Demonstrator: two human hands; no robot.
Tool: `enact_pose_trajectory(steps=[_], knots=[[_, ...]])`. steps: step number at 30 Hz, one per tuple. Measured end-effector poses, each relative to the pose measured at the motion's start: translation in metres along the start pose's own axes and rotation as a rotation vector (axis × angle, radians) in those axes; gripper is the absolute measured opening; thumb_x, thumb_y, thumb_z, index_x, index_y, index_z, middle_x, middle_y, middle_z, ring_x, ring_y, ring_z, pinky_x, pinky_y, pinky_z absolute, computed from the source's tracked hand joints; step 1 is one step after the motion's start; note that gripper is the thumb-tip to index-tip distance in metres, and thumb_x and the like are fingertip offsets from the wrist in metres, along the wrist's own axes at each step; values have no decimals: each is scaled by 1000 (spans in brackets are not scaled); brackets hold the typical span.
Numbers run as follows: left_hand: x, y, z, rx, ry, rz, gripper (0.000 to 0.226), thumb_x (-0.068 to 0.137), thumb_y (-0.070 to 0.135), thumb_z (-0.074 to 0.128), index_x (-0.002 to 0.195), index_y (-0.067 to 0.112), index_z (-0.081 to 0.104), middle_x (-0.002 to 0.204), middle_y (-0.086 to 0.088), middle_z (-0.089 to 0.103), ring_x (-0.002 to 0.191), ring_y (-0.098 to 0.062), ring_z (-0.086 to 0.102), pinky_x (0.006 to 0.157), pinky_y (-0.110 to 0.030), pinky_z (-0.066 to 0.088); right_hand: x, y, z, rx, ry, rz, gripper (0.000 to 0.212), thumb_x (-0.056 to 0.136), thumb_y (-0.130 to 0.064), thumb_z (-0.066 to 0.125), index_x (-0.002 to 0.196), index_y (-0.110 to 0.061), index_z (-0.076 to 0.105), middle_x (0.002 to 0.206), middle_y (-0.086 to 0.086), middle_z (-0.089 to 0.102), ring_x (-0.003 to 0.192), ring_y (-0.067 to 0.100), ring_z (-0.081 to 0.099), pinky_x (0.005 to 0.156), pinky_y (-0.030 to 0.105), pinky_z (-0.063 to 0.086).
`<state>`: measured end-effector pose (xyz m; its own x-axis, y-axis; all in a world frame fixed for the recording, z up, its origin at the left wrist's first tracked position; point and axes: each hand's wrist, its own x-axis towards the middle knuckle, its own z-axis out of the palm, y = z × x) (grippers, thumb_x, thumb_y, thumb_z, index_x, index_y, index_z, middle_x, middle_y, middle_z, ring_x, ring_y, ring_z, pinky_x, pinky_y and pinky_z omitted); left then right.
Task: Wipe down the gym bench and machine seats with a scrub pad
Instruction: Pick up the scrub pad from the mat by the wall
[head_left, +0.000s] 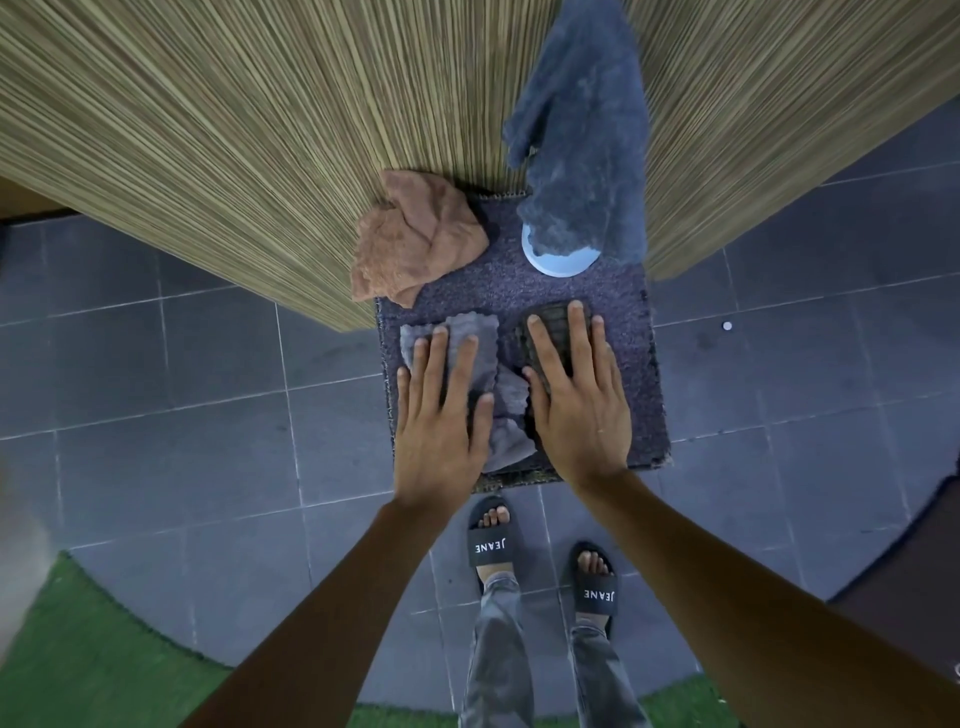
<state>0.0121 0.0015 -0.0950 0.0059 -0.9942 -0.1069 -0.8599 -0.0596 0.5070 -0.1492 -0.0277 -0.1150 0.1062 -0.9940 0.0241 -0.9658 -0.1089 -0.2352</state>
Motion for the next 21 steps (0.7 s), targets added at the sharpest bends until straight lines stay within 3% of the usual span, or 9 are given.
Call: enact_pose_trajectory(steps=[11,15,18,21], knots=[[3,-3,5,-7,14,1,59,102,43,30,156,22,16,164,-6,11,152,-21,3,123,-45,7,1,5,8,75,84,-7,46,104,-24,47,149,-21,42,159,15,31,146,37,31,116,46,35],[2,3,-3,42,18,-16,59,101,44,33,155,21,23,162,-7,18,151,-26,11,122,-47,15,3,7,-12,361,0,5,44,105,-27,39,149,-21,42,160,12,29,148,31,28,116,40,34],[5,19,-21,88,50,27,55,100,36,40,151,16,33,159,-10,28,148,-29,21,119,-51,24,7,12,-51,617,-116,193,45,105,-33,36,150,-30,36,163,0,25,148,18,27,109,27,32],[12,52,-45,107,52,90,50,100,33,39,146,16,39,155,-11,35,145,-31,30,118,-52,27,9,21,-98,803,-92,326,46,105,-26,39,151,-22,35,159,-2,33,147,15,29,111,17,24]])
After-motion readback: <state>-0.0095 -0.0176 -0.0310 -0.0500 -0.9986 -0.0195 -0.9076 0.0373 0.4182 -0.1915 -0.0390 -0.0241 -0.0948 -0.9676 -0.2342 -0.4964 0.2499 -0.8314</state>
